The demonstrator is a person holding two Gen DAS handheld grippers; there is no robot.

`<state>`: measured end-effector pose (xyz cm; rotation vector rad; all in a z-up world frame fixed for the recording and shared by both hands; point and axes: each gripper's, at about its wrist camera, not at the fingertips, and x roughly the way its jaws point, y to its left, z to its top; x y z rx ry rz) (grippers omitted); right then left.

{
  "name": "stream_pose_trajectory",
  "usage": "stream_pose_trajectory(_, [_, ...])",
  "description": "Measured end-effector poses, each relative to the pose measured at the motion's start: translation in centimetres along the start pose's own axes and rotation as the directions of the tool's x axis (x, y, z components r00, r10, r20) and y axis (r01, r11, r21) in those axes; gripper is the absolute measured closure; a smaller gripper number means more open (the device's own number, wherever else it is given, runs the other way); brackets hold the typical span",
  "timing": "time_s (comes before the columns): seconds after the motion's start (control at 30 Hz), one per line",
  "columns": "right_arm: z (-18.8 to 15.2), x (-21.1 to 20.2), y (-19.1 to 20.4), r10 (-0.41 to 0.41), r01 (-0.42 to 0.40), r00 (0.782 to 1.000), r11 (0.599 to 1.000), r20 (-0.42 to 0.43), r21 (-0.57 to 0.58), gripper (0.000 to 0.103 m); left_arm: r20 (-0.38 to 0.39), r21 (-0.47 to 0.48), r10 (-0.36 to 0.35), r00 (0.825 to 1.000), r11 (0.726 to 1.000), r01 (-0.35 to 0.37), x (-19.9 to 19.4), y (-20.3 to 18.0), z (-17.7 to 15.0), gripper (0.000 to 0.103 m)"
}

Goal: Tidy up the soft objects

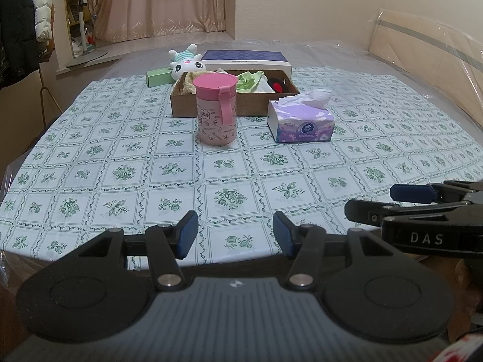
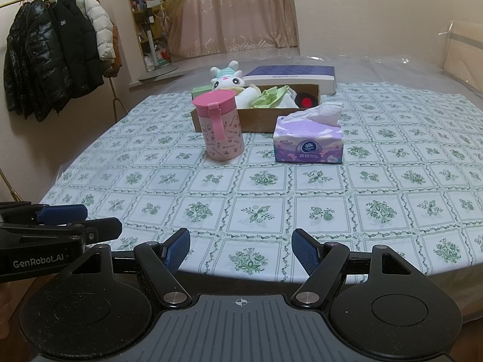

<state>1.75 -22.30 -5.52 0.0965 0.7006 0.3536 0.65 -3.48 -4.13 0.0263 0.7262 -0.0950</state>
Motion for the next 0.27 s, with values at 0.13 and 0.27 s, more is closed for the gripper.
stream_pose_trajectory(0.13, [0.00,0.00,0.00,0.000,0.000,1.000,1.000,0.000,0.000,0.029,0.006,-0.001,-0.001,1.000,1.000,0.001,-0.13,-0.05,0.19,0.051])
stream_pose_trajectory(0.27, [-0.01,0.01,-0.02,0.000,0.000,1.000,1.000,0.000,0.000,0.029,0.008,-0.016,-0.003,1.000,1.000,0.003,-0.15,0.05,0.46,0.047])
